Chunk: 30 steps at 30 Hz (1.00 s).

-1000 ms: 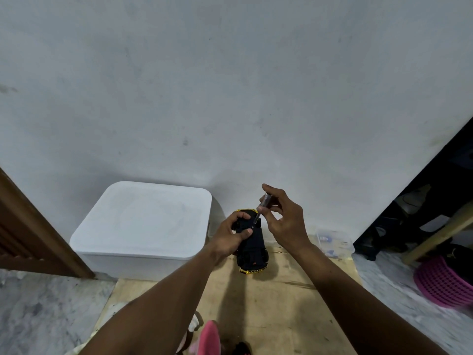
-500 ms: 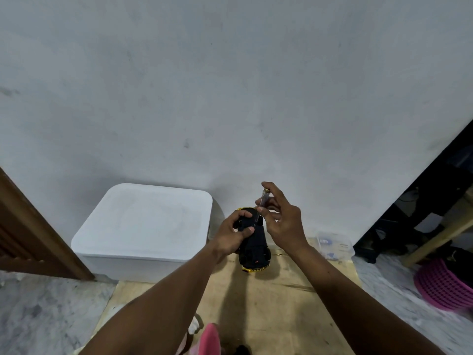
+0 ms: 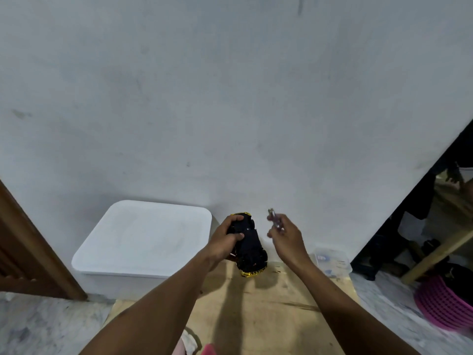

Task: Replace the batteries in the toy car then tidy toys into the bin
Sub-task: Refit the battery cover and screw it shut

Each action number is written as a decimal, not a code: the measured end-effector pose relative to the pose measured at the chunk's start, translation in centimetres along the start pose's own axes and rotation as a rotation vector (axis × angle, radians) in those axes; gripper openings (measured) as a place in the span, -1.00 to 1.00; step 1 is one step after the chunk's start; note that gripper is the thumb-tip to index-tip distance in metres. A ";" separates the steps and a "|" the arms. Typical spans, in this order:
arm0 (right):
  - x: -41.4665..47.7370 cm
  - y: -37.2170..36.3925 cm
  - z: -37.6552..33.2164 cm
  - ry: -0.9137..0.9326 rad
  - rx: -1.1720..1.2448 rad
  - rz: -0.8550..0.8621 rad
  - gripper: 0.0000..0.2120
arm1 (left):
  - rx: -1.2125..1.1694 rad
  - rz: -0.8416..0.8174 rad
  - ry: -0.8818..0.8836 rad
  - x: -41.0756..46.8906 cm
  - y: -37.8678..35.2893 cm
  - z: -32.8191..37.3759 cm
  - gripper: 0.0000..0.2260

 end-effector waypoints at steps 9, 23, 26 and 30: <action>-2.8 -3.0 1.5 -0.015 -0.261 -0.196 -0.31 | 0.039 0.031 -0.134 0.2 0.2 2.0 -0.51; -2.3 -2.4 3.4 -0.293 0.056 -0.350 -0.55 | -0.056 -0.136 0.148 0.4 0.0 -1.2 -0.59; -2.6 -2.7 3.7 -0.337 0.132 -0.447 -0.60 | -0.143 -0.160 0.163 0.7 -0.8 -1.6 -0.56; -1.8 -1.6 5.0 -0.344 0.126 -0.364 -0.57 | -0.248 -0.035 0.160 1.1 -0.5 -1.8 -0.53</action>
Point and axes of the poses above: each hand's wrist, its own x-axis towards the middle knuckle, its own y-axis out of the back of the hand, z = x × y, the point moved 10 cm from there along x, towards the middle knuckle, and after that the axes turned 10 degrees about z, right-handed, at the moved point
